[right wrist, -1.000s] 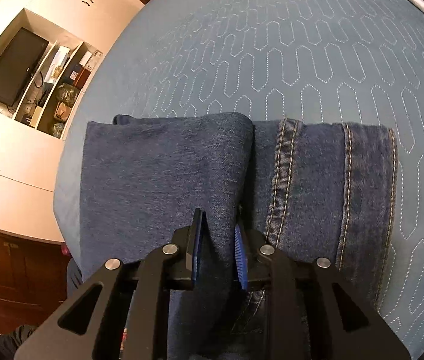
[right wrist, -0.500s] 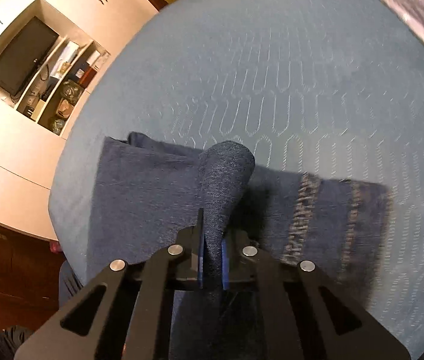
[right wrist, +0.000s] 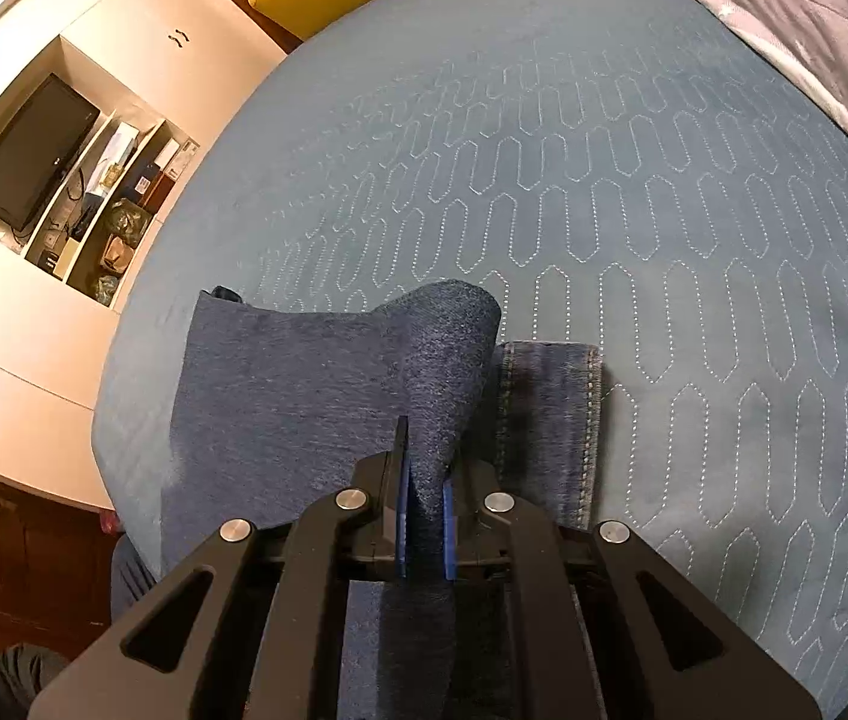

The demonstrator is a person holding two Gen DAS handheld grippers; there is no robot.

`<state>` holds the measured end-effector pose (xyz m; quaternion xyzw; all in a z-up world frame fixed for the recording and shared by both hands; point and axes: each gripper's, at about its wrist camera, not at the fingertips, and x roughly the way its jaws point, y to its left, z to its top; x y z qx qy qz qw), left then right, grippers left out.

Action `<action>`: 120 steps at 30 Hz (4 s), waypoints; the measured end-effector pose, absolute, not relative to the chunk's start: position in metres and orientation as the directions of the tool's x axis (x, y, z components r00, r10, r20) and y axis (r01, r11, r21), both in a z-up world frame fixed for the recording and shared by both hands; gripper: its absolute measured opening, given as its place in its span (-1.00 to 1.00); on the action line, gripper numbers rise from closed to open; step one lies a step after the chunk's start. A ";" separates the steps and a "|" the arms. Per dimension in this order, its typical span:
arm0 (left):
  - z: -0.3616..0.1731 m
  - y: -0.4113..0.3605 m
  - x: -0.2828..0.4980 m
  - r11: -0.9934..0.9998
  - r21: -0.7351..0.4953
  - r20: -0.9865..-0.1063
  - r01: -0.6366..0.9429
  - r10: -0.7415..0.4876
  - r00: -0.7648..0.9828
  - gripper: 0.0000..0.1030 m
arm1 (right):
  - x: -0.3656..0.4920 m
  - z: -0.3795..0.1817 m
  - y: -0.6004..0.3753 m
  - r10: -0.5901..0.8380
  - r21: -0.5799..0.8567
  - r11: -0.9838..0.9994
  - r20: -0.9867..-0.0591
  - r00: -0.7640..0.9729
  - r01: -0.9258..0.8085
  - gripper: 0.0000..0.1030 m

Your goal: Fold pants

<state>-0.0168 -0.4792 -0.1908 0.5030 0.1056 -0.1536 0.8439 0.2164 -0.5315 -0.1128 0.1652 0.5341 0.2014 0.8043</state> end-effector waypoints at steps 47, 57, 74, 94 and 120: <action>-0.101 -0.411 0.248 0.849 -0.172 -0.764 0.499 -0.434 0.476 -0.14 | 0.065 -0.144 -0.505 0.074 0.180 0.973 -0.833 0.549 0.143 -0.63; -0.122 -0.339 0.161 0.894 -0.072 -0.788 0.442 -0.322 0.524 0.73 | 0.062 -0.142 -0.499 0.045 0.148 0.979 -0.828 0.558 0.141 -0.62; -0.141 -0.230 0.089 0.938 0.141 -0.790 0.317 -0.086 0.607 0.49 | 0.056 -0.133 -0.489 -0.048 0.074 0.979 -0.822 0.567 0.191 -0.42; -0.082 -0.183 0.051 0.961 0.092 -0.748 0.261 -0.107 0.656 0.68 | 0.010 -0.117 -0.463 -0.227 -0.092 0.958 -0.823 0.520 0.272 0.06; -0.022 -0.207 0.005 0.942 -0.018 -0.735 0.335 -0.239 0.635 0.97 | -0.054 -0.027 -0.428 -0.231 -0.049 0.952 -0.765 0.601 0.304 0.34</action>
